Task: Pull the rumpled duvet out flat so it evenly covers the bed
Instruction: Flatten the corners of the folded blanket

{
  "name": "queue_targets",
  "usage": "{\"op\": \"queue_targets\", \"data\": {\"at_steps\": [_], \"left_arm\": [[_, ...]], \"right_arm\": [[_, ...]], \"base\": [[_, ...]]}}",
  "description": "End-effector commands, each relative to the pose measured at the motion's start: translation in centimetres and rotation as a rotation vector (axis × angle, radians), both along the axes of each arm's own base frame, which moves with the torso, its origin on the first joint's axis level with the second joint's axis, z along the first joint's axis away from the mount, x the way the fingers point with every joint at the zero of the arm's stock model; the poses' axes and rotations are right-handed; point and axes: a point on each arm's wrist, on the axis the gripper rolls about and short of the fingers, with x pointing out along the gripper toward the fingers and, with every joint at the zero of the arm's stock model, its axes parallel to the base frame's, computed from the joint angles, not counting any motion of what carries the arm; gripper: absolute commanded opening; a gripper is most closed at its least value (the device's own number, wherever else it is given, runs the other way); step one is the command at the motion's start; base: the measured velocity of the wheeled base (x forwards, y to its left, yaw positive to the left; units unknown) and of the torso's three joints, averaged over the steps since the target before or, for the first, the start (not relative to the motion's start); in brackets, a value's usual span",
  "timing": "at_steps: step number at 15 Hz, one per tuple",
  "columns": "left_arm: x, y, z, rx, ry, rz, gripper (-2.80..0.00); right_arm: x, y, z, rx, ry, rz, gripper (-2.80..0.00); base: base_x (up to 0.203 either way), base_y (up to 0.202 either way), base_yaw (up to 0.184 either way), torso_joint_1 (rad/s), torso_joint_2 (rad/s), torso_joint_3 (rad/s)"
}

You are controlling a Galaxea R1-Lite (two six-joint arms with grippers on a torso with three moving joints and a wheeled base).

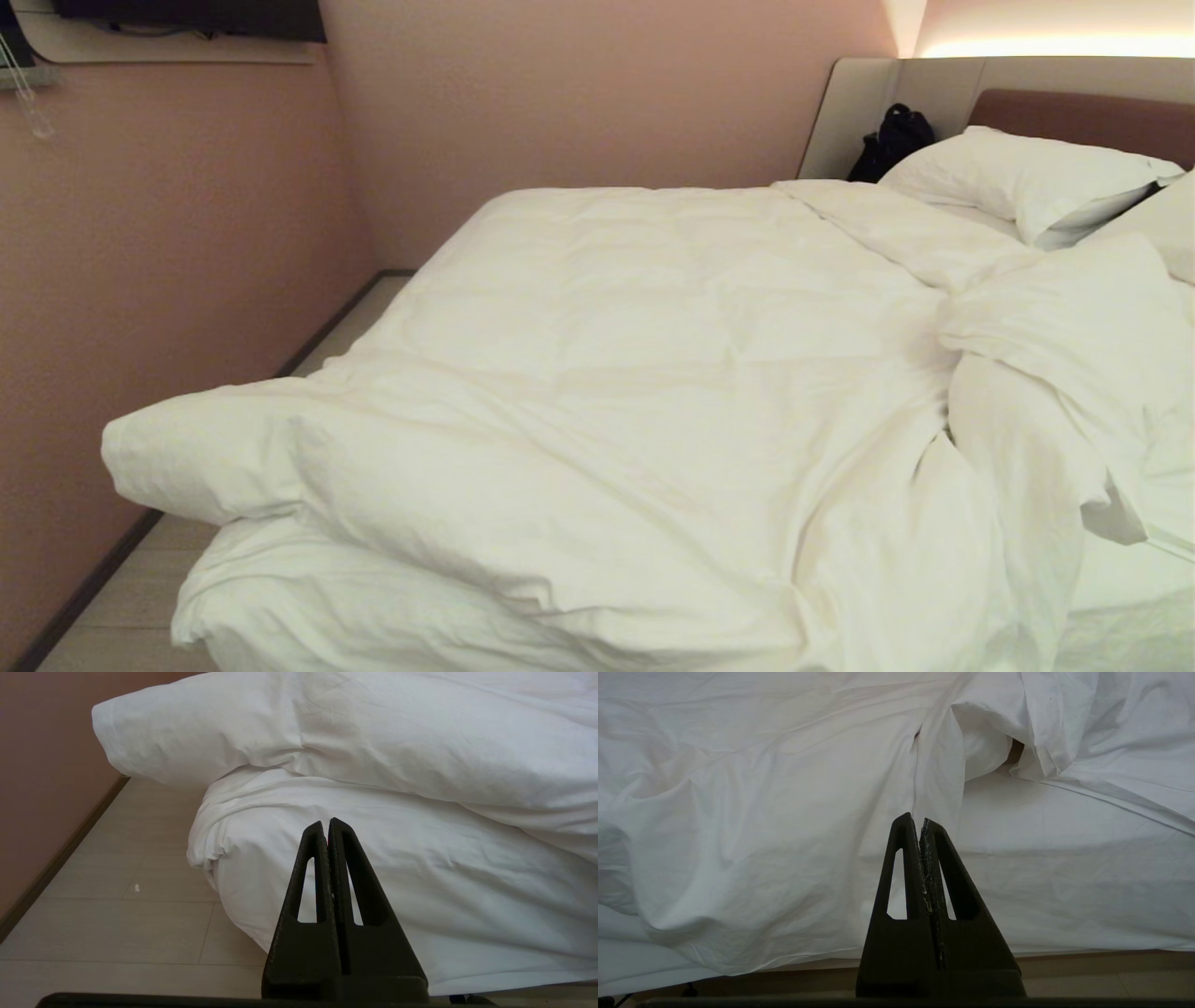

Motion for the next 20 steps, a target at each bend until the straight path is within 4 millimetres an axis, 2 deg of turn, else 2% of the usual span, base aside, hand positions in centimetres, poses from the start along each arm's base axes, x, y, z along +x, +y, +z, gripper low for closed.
{"op": "queue_targets", "data": {"at_steps": [1,9,12,14,17,18,20], "left_arm": [[0.0,0.0,0.0,0.011,0.0,-0.001,-2.8],[-0.1,0.0,0.3,0.012,-0.005,0.007,-2.8],[-1.0,0.0,4.0,-0.008,-0.099,0.005,-2.8],[-0.6,0.0,7.3,-0.05,-0.105,0.003,-2.8],[1.9,0.0,11.1,-0.186,-0.017,0.001,-2.8],[3.3,0.0,11.9,-0.237,0.033,0.005,-2.8],[7.6,0.1,12.5,-0.308,0.19,0.026,-2.8]], "right_arm": [[0.0,0.0,0.0,0.0,-0.001,0.0,-2.8],[0.0,0.0,0.0,0.0,-0.001,0.0,-2.8],[0.0,0.0,0.0,0.0,-0.001,0.0,-2.8],[0.0,0.0,0.0,0.0,-0.001,0.0,-2.8],[0.0,0.0,0.0,0.0,-0.001,0.0,-2.8],[0.0,0.0,0.0,0.0,-0.001,0.0,-2.8],[0.0,0.0,0.0,0.0,-0.001,0.0,-2.8]], "base": [[0.0,0.0,0.0,0.0,0.0,0.0],[0.0,0.0,0.0,0.0,0.0,0.0],[0.0,0.0,0.0,0.0,0.0,0.0],[0.0,0.0,0.0,0.0,0.0,0.0],[0.0,0.0,0.0,0.0,0.0,0.0],[0.0,0.0,0.0,0.0,0.0,0.0],[0.0,0.0,0.0,0.0,0.0,0.0]]}}
